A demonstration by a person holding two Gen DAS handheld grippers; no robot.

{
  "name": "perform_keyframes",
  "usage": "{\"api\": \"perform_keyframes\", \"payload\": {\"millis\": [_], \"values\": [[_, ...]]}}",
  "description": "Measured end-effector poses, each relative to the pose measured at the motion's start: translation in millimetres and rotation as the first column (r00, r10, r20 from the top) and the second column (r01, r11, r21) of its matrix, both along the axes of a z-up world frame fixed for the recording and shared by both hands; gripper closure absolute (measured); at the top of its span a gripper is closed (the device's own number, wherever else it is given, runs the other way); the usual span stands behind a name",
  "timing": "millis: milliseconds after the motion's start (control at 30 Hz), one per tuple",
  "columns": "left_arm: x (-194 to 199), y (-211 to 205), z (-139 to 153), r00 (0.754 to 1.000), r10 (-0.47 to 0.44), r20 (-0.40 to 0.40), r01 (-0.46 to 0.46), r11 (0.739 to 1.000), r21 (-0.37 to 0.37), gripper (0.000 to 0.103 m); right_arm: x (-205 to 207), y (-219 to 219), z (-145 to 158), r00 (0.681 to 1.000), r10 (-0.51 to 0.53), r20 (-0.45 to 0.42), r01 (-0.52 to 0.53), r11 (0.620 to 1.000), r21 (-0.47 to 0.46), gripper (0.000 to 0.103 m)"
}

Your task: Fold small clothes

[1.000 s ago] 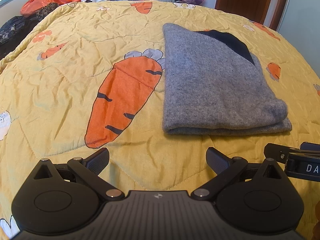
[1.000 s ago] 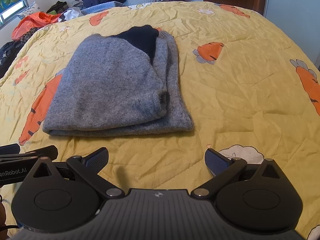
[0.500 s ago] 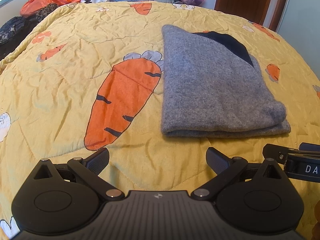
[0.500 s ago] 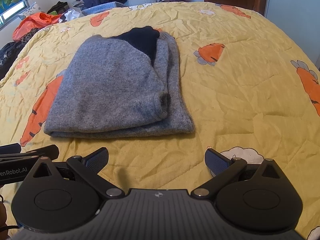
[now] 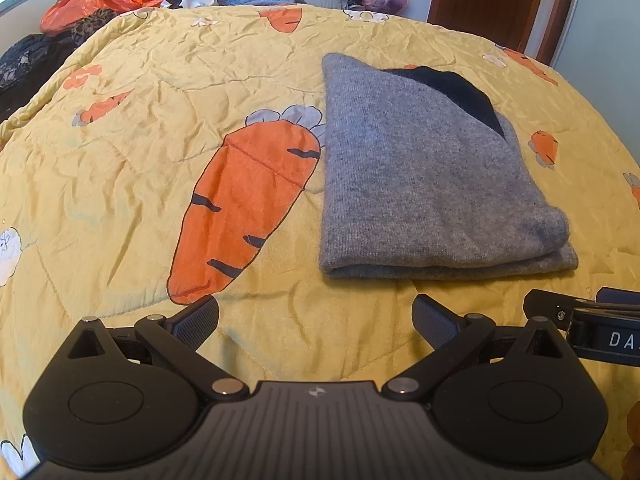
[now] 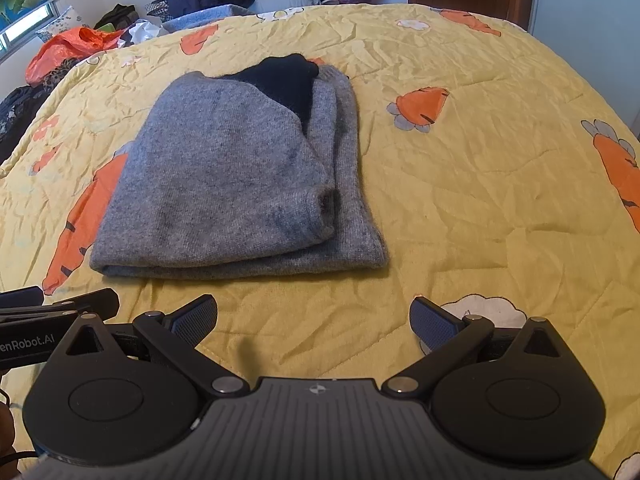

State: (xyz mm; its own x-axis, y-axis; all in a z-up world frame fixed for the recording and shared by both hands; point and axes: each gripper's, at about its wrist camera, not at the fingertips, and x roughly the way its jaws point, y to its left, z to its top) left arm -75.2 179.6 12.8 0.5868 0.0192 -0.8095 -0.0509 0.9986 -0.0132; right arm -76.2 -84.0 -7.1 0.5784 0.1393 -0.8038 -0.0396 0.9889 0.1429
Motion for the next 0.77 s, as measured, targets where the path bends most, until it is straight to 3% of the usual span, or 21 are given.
{"api": "perform_keyframes", "payload": {"millis": [500, 767], "values": [[-2, 0, 2, 1.000, 0.001, 0.006, -0.001, 1.000, -0.007, 0.000, -2, -1, 1, 1.000, 0.000, -0.004, 0.000, 1.000, 0.012, 0.000], [-5, 2, 2, 1.000, 0.008, 0.012, -0.008, 1.000, -0.008, 0.000, -16, -4, 18, 0.995, -0.006, 0.102, -0.002, 0.997, 0.074, 0.001]]}}
